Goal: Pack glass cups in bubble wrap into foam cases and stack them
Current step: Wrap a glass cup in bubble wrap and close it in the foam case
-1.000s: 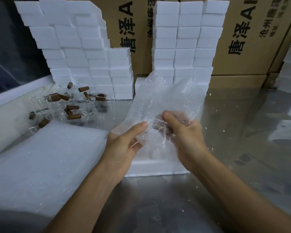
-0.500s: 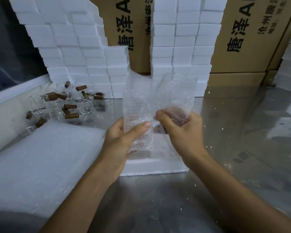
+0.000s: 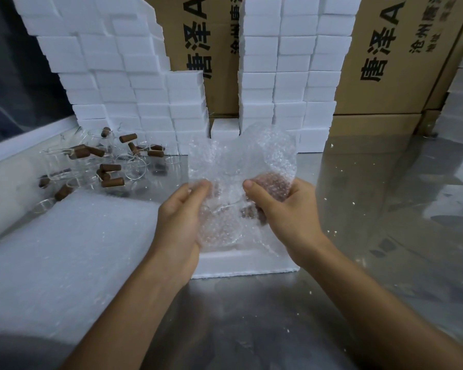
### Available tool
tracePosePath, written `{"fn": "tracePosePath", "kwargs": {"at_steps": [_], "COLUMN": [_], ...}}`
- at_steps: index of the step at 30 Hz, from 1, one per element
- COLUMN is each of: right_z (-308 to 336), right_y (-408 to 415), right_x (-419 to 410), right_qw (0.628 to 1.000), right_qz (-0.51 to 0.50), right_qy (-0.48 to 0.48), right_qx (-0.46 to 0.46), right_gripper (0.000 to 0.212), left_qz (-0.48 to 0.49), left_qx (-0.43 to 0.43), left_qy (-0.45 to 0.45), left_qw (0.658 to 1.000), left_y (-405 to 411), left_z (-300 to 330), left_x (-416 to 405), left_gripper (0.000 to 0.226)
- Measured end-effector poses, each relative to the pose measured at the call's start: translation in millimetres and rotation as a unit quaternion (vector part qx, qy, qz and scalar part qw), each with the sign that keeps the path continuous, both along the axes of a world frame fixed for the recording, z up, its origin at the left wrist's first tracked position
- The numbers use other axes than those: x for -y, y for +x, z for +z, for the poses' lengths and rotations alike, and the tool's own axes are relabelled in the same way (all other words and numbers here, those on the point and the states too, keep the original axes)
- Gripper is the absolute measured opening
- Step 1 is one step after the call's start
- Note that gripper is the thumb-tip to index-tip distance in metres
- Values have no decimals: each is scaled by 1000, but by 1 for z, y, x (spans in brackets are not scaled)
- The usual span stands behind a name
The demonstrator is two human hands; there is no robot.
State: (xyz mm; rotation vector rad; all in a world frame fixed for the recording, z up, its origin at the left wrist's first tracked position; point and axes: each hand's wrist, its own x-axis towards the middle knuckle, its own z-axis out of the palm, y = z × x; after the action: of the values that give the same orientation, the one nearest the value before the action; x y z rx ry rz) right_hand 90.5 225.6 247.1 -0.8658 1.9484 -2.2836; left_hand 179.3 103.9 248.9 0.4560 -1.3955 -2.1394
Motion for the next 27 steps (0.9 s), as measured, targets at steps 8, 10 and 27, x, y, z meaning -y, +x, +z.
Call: {"fn": "tracePosePath", "kwargs": {"at_steps": [8,10,27], "right_z": [-2,-5,-14], "right_y": [1,-1,4], "right_x": [1,0,2], "right_qw": [1000,998,968], "right_qz": [-3,-44,-54], "right_qy": [-22,-30,148], "right_qx": [20,21,-196], "right_gripper": [14,37,60], "left_qz": [66,76,35], "left_qx": [-17,-15,-50], "left_qy": [-102,-114,-29], "left_qw": [992,990,998], "left_y": [-2,-2,3], "left_z": [-3,-5,6], "left_x": [2,3,0], "left_gripper": [27,24,24]}}
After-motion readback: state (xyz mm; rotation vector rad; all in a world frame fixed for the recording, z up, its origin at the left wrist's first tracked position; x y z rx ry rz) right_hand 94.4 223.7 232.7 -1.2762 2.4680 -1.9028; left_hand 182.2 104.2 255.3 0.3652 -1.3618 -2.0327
